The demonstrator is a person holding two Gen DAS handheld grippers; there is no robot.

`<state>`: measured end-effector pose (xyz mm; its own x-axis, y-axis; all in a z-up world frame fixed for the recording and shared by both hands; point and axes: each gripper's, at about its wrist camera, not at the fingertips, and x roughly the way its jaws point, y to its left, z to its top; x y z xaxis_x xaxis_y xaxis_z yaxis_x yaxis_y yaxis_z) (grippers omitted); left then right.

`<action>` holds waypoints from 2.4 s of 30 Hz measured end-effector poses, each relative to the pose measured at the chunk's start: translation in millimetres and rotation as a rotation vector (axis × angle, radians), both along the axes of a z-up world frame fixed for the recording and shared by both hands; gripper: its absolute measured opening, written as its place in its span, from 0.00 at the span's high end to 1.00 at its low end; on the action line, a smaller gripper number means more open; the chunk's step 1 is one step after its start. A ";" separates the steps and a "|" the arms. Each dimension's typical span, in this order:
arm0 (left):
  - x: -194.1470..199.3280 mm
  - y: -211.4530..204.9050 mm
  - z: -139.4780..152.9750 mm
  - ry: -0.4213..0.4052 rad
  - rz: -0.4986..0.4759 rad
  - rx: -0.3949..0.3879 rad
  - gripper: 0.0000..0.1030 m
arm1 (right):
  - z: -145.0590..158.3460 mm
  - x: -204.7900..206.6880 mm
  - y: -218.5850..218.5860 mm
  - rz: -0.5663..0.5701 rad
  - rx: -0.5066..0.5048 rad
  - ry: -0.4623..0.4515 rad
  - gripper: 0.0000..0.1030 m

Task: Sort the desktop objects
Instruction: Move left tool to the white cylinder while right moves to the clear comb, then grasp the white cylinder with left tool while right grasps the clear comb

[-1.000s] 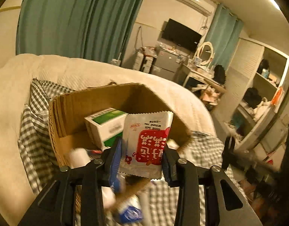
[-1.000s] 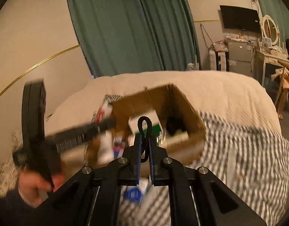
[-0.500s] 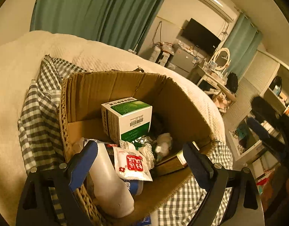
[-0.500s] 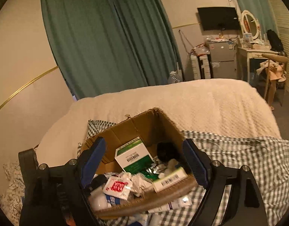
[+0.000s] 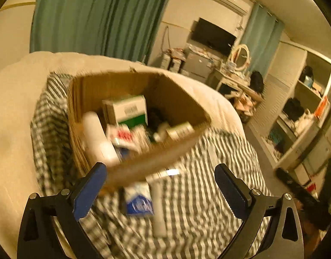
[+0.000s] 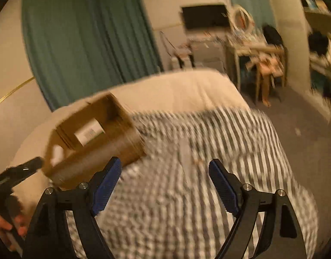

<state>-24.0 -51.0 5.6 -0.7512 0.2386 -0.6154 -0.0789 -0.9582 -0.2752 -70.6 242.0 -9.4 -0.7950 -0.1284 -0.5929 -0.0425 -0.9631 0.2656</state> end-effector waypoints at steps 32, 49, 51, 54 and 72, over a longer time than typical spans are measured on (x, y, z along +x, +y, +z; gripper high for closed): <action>-27.5 75.5 -146.5 -0.294 -0.059 -0.193 0.44 | -73.4 -56.4 5.5 0.066 -0.049 -0.140 0.31; -31.9 52.2 -156.6 -0.331 0.019 -0.085 0.71 | -88.0 -62.2 -3.5 0.084 -0.014 -0.196 0.31; -29.8 56.9 -153.7 -0.328 0.010 -0.086 0.72 | -92.9 -65.2 -2.6 0.078 0.017 -0.202 0.31; -25.7 65.9 -144.4 -0.294 -0.020 -0.093 0.72 | -107.4 -74.3 0.6 0.071 0.056 -0.231 0.31; -39.6 97.1 -147.8 -0.289 -0.095 -0.054 0.42 | -148.4 -142.0 -30.3 0.095 0.387 -0.256 0.57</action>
